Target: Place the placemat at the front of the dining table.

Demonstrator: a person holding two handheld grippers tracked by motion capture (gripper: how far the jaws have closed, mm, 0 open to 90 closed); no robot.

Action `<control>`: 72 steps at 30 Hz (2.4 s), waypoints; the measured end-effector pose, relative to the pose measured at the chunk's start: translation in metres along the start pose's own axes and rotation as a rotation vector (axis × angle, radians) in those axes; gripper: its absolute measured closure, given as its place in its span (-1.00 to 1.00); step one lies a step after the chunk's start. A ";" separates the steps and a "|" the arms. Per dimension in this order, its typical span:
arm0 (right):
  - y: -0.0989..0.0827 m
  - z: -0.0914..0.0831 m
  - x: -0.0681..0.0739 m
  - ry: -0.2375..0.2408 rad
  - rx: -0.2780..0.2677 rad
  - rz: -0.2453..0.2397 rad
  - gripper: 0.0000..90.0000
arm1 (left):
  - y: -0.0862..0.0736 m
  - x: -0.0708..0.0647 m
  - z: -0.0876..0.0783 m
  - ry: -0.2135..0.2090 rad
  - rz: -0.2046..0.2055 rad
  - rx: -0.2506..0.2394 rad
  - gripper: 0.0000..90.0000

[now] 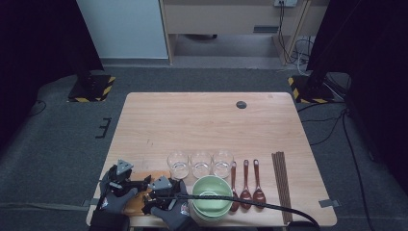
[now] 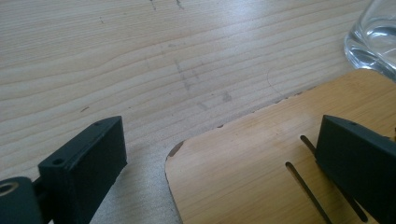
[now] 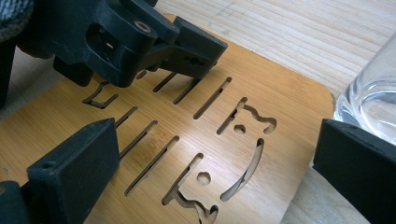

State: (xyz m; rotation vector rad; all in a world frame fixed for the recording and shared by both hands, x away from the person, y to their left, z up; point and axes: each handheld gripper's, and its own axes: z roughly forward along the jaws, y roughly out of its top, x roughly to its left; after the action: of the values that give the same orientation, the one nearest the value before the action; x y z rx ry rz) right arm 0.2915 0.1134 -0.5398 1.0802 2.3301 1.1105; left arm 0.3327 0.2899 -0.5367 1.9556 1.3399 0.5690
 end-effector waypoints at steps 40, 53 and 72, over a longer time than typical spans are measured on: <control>0.005 0.012 -0.009 -0.003 0.032 0.106 -0.99 | 0.002 0.005 0.005 -0.024 -0.079 -0.015 -0.77; 0.006 0.013 -0.009 -0.007 0.036 0.128 -0.99 | 0.000 -0.001 0.003 0.003 -0.110 -0.027 -0.65; 0.005 0.012 -0.009 -0.008 0.034 0.125 -0.98 | -0.002 -0.003 0.001 0.010 -0.124 -0.038 -0.57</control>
State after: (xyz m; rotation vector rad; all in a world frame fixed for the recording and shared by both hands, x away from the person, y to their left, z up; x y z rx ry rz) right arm 0.3073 0.1152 -0.5436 1.2557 2.3104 1.1117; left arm 0.3310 0.2870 -0.5386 1.8271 1.4348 0.5412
